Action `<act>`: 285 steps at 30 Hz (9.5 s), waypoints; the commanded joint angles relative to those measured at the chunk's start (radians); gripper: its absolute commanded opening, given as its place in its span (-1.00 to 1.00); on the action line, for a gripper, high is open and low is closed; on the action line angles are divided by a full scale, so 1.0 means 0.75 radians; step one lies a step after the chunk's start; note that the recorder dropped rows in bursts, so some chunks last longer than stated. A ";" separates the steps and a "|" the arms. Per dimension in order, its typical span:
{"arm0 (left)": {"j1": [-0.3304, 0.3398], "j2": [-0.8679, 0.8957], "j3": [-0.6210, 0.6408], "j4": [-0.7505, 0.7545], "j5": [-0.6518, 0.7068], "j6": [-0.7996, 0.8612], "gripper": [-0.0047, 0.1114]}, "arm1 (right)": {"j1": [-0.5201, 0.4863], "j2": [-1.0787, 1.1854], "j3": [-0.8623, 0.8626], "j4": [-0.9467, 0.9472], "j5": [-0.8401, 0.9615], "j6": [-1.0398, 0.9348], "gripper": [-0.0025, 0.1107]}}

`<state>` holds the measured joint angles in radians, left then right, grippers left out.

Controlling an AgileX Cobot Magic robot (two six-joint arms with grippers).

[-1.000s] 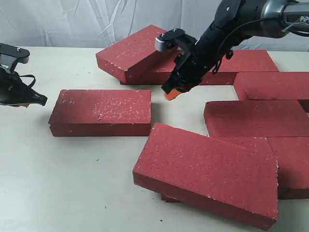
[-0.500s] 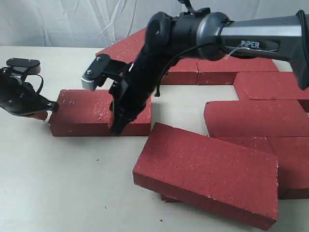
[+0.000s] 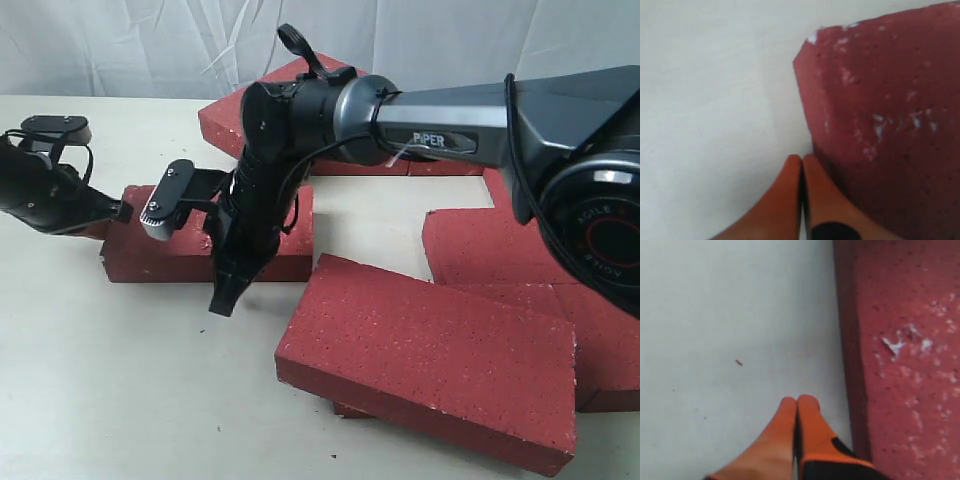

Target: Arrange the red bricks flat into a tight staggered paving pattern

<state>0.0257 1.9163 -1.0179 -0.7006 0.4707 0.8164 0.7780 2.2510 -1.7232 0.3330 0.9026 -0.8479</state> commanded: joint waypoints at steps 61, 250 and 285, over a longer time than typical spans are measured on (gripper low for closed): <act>-0.023 0.040 -0.010 -0.397 -0.211 0.312 -0.92 | -0.013 0.116 -0.266 0.056 0.231 -0.083 -0.97; -0.446 0.335 -0.344 -0.586 -0.225 0.314 -0.92 | -0.664 -0.494 0.550 -0.180 -0.325 0.277 -0.97; -0.576 0.250 -0.322 -0.586 -0.379 0.312 -0.92 | -0.798 -0.494 0.550 -0.096 -0.339 0.369 -0.97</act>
<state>-0.4151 2.1470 -1.2727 -1.1474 0.1871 1.0516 0.1860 1.8859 -1.3088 0.2615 0.6508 -0.5675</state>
